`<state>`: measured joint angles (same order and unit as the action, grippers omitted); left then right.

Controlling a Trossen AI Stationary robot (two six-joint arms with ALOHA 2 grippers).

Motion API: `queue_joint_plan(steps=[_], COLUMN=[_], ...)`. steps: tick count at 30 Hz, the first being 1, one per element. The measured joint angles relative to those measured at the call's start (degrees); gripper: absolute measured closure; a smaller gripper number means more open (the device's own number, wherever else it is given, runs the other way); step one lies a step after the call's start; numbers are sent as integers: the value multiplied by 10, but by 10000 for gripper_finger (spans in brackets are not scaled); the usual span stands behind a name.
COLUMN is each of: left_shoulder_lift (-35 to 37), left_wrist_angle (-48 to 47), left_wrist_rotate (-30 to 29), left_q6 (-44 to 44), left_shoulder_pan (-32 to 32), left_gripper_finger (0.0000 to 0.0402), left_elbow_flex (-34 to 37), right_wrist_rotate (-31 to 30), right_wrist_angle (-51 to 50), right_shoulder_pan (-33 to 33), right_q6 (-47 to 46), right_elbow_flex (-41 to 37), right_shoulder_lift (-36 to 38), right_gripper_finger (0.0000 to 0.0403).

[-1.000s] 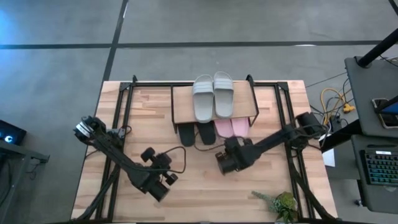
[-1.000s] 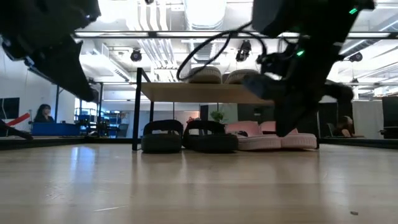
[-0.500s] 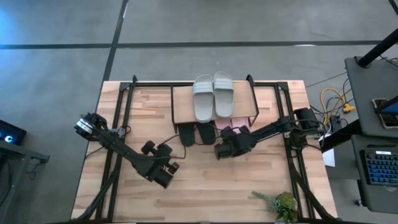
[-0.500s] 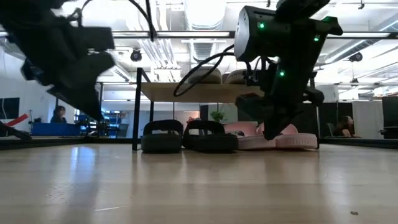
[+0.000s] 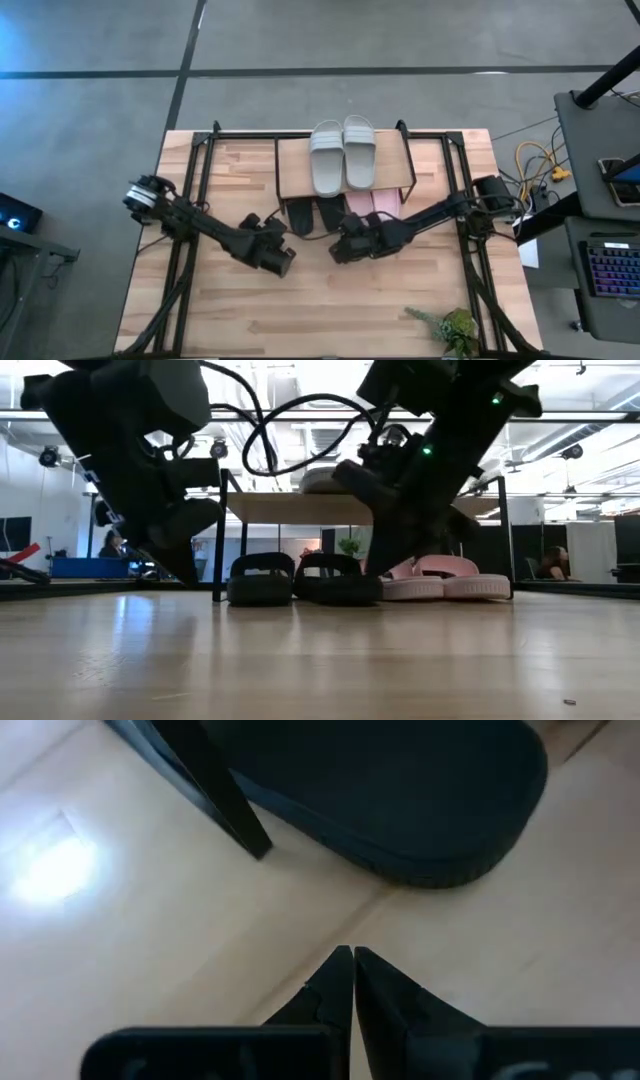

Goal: Pick and place slides into the shelf
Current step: Adjust the slides under the shelf

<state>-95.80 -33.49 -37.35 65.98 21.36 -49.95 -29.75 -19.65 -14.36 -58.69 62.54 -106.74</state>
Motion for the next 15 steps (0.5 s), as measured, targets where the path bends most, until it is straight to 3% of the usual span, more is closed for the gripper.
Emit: queue_joint_plan(steps=[8,15], left_shoulder_lift=[17,19], left_wrist_angle=[13,201], left_wrist_rotate=[-21,36], left_q6=[-28,-126], left_shoulder_pan=[-4,-6], left_gripper_finger=[402,402], left_elbow_flex=[18,53], right_wrist_rotate=[15,46], right_wrist_angle=[28,38], right_shoulder_pan=[21,20], right_q6=[0,2], right_elbow_flex=[0,21], right_shoulder_lift=[-23,-42], right_gripper_finger=[390,390])
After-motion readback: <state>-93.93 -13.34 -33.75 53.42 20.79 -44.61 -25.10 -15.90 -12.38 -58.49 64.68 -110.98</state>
